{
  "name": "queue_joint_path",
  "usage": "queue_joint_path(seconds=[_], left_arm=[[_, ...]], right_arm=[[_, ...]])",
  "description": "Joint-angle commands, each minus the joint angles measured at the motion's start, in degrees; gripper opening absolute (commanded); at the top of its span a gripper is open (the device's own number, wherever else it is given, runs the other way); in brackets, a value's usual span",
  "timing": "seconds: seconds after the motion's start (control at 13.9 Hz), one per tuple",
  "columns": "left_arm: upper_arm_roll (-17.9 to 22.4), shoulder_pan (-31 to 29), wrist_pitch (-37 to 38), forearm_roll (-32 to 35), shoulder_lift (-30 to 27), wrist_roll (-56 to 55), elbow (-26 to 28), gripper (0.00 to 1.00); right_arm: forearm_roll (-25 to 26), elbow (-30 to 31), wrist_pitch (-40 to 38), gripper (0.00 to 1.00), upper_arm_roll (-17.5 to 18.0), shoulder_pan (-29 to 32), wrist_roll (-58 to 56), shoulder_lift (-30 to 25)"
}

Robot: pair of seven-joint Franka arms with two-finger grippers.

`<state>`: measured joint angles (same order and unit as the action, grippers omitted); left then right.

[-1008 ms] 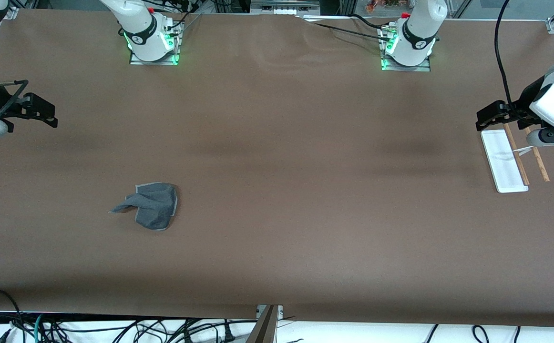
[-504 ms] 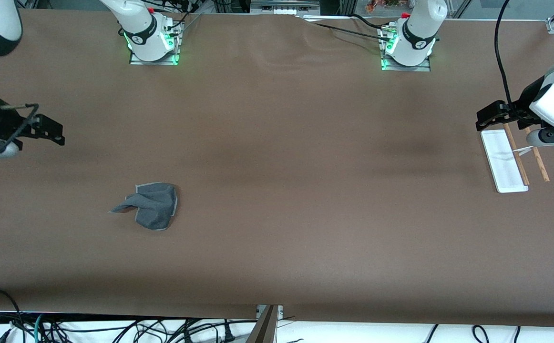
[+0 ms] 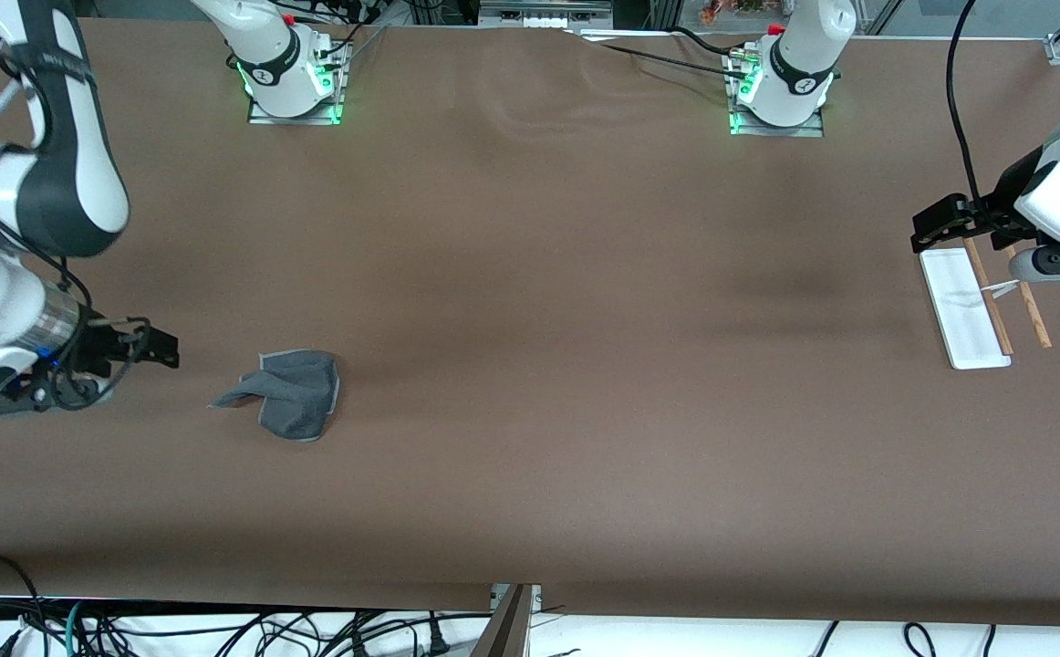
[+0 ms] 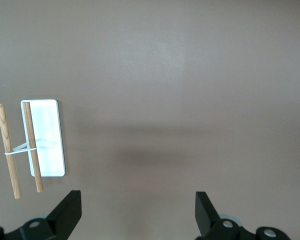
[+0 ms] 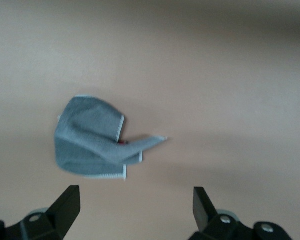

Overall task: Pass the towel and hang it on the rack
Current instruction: 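Reach the right gripper down to the grey towel's corner and grasp it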

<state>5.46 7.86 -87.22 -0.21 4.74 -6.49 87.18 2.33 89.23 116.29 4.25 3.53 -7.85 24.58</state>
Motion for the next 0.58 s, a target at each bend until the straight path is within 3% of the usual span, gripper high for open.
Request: queue_joint_path(seconds=[0.0,0.29,0.5], left_arm=[[-0.18,0.06,-0.23,1.79,0.27,-0.63,-0.87,1.0],[-0.09,-0.38,-0.41,1.62,0.36,-0.1,-0.96,1.0],[-0.09,-0.38,-0.41,1.79,0.36,-0.1,-0.96,1.0]], right_arm=[[0.22,-1.34,4.97,1.0,0.15,-0.1,0.29,5.19],[0.4,-0.99,11.66,1.0,-0.21,0.25,8.0,12.76],[0.49,-0.9,12.03,1.0,-0.21,0.25,15.74,15.58]])
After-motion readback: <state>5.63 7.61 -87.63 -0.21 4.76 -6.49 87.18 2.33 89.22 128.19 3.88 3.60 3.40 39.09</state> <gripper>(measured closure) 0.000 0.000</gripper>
